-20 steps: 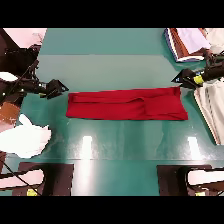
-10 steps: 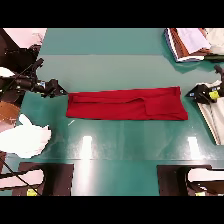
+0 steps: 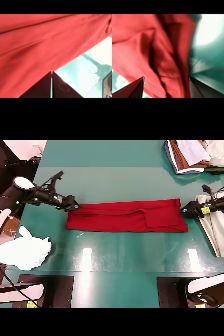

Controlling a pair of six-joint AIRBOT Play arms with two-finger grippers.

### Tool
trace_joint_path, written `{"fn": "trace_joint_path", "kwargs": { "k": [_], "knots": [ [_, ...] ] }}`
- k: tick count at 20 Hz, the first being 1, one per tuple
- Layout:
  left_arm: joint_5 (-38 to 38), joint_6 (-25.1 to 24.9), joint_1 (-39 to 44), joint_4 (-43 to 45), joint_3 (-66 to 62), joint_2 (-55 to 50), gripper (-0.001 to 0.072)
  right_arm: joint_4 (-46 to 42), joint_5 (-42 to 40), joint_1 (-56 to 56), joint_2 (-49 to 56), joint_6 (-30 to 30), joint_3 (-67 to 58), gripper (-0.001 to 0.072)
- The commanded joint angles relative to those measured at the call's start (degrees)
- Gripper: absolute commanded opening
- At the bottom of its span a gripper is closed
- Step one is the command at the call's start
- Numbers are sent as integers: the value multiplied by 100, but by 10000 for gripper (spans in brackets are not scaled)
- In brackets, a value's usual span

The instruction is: Fold the shirts.

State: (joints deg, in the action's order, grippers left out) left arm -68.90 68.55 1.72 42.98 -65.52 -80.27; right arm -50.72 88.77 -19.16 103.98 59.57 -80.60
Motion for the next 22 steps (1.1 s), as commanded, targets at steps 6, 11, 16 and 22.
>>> {"fn": "trace_joint_path", "kwargs": {
  "k": [6, 11, 16, 22],
  "knots": [
    [693, 542, 1246, 52, -26, -103, 26, 22, 275, 442, 275, -286, -173, 210],
    [872, 662, 1832, 59, -1187, -933, 26, 24, 299, 442, -396, 103, -173, 20],
    [879, 723, 2461, 59, -2581, -2232, 26, 321, 415, 752, -1499, 737, -249, 19],
    [905, 800, 2953, 68, -3344, -3331, 26, 426, 745, 1766, -2004, 1725, -1657, 19]
  ]
}}
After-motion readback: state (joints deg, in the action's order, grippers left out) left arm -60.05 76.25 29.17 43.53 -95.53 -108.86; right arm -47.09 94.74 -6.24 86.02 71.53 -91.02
